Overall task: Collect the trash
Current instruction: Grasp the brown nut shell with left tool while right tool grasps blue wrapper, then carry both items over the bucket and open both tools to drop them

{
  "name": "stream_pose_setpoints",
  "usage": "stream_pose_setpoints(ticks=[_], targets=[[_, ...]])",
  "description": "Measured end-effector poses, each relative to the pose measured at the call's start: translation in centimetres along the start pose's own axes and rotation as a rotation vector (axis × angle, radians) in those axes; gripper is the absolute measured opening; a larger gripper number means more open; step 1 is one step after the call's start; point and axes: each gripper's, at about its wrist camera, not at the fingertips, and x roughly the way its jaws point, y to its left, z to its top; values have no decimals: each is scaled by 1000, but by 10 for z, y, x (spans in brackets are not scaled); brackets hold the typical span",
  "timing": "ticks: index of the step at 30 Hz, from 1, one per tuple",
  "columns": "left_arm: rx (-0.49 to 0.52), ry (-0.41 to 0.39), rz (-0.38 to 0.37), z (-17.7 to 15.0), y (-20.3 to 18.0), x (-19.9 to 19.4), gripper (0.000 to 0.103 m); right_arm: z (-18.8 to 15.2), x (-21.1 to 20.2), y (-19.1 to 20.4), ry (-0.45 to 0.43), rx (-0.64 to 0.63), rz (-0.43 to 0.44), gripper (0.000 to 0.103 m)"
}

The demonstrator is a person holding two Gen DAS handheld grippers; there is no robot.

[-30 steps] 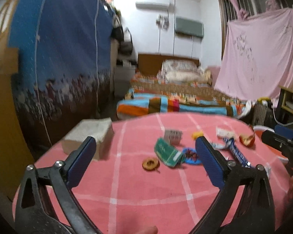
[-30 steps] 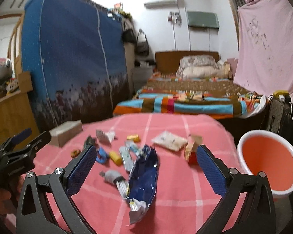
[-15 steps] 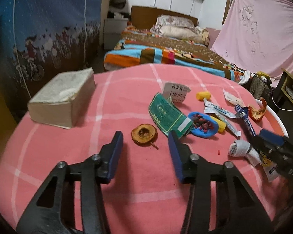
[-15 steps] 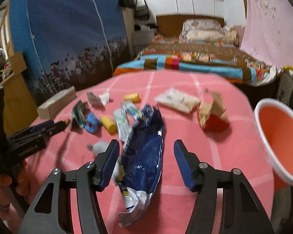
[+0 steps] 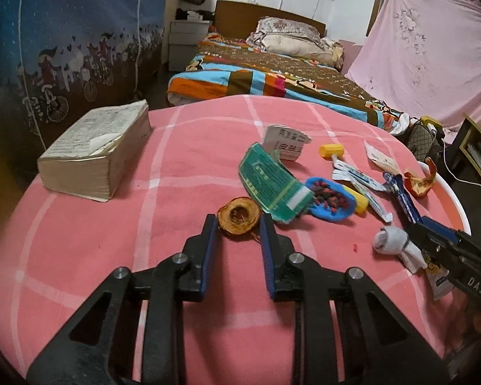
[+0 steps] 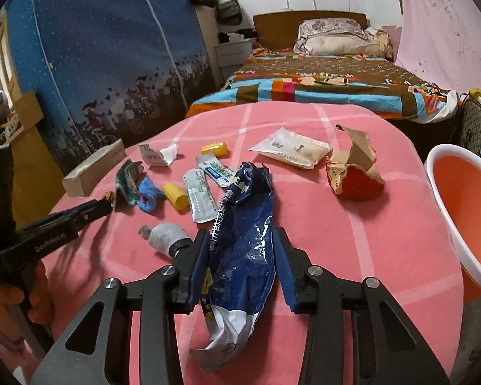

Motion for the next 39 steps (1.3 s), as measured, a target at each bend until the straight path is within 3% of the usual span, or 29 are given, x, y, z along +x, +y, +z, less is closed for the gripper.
stream_pose_setpoints(ticks=[5, 11, 17, 24, 28, 31, 39], targets=[[25, -86, 9, -10, -11, -22, 8, -3, -13, 9, -68, -44, -2, 36], [57, -232, -33, -7, -33, -52, 8, -4, -50, 10, -262, -51, 22, 36], [103, -405, -123, 12, -76, -78, 8, 10, -92, -4, -480, -108, -64, 36], [212, -526, -265, 41, -137, -84, 8, 23, -125, -51, -667, -96, -186, 37], [280, -524, -339, 53, -178, -73, 8, 26, -130, -90, -697, -54, -268, 37], [312, -480, -400, 58, -207, -58, 8, 24, -131, -122, -697, -5, -333, 37], [364, -268, -514, 62, -272, -13, 8, 8, -129, -185, -637, 139, -420, 37]])
